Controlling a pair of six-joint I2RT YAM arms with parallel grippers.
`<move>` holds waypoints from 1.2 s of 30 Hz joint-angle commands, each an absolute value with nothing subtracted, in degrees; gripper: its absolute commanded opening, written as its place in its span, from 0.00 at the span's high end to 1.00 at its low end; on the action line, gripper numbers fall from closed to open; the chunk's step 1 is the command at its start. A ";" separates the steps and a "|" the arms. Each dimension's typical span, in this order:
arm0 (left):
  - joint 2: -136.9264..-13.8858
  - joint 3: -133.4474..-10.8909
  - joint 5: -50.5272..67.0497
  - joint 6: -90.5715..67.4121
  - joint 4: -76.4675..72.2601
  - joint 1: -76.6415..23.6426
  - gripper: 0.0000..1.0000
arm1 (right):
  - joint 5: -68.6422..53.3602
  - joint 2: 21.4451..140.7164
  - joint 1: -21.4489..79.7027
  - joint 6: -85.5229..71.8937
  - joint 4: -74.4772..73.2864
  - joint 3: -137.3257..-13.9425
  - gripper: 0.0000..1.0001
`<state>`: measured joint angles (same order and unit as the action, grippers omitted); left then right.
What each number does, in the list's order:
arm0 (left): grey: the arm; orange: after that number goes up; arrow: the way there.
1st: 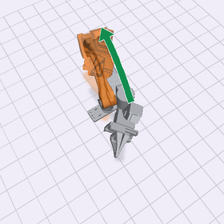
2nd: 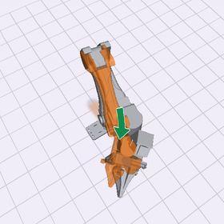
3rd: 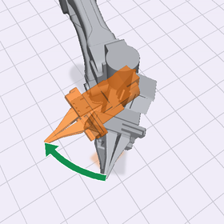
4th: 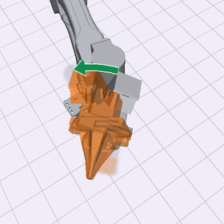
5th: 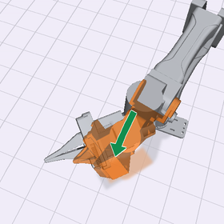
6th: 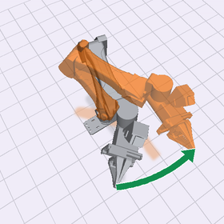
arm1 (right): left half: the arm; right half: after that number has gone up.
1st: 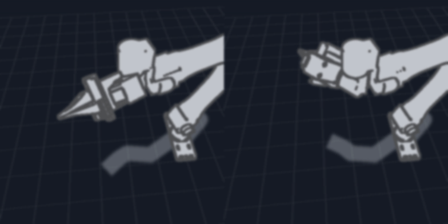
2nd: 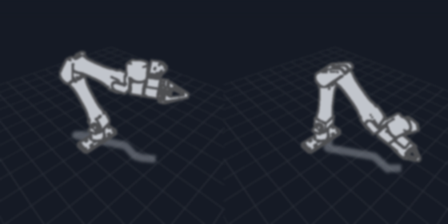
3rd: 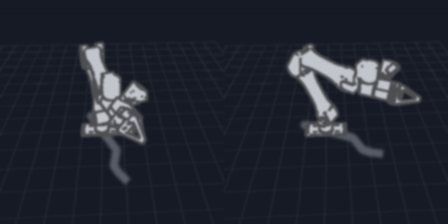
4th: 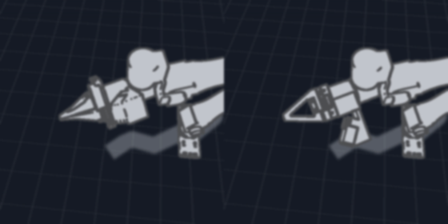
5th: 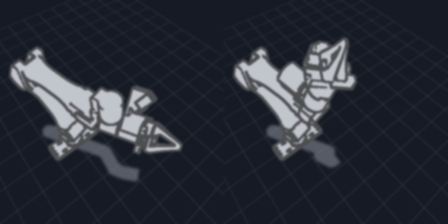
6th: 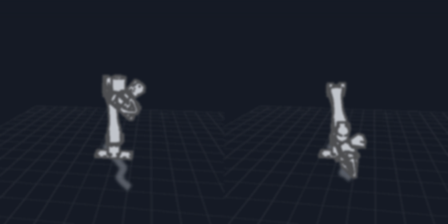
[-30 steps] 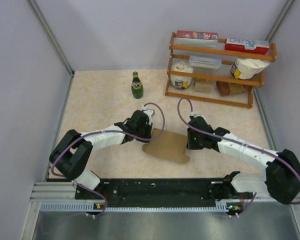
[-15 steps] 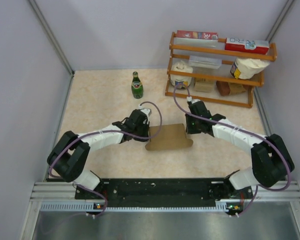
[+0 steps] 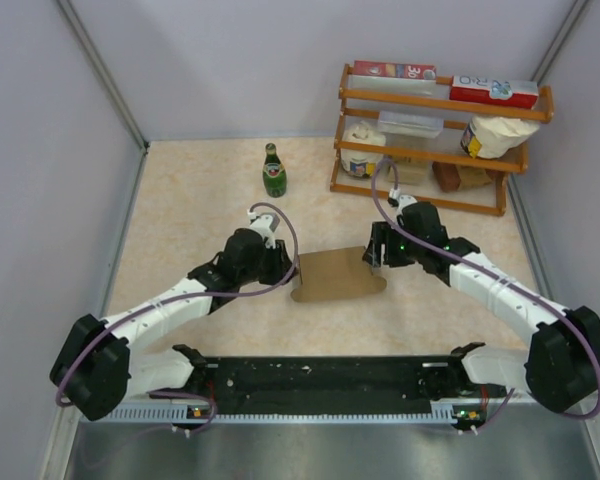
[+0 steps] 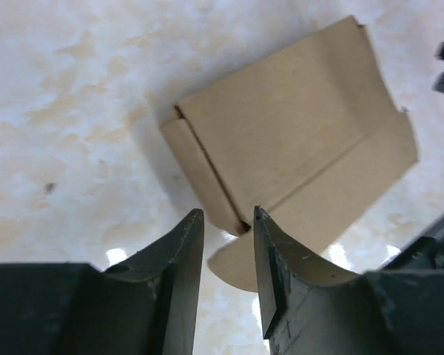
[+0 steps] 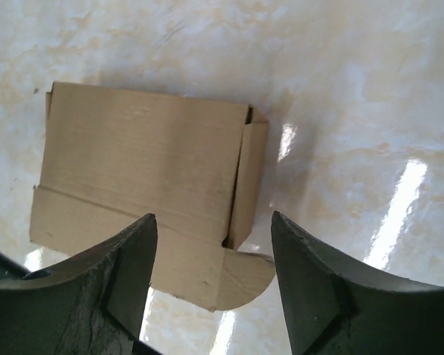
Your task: Fold the paper box
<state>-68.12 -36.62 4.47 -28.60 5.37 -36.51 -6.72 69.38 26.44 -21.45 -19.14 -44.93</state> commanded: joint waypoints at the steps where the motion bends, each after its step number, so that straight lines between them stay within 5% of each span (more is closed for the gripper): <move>1: -67.58 -32.09 16.33 -34.01 -9.30 -36.65 0.54 | -14.76 68.55 26.19 -21.00 -15.65 -44.21 0.36; 5: -70.31 -31.20 18.63 -34.89 -12.13 -37.79 0.39 | -16.69 71.10 26.19 -20.74 -15.56 -43.95 0.35; 12: -71.54 -31.11 16.00 -34.37 -10.11 -38.15 0.33 | -16.00 73.30 26.19 -20.04 -15.12 -42.01 0.36; 22: -75.41 -32.25 13.18 -32.96 -9.67 -38.23 0.33 | -16.70 76.29 26.19 -20.13 -12.66 -40.96 0.48; 36: -77.69 -34.10 12.22 -31.38 -9.41 -38.23 0.49 | -17.05 76.64 26.19 -21.18 -11.07 -39.02 0.64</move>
<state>-77.12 -31.86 13.15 -32.75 -7.35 -38.06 -16.67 76.25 26.44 -21.06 -13.43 -39.53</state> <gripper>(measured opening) 0.522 0.379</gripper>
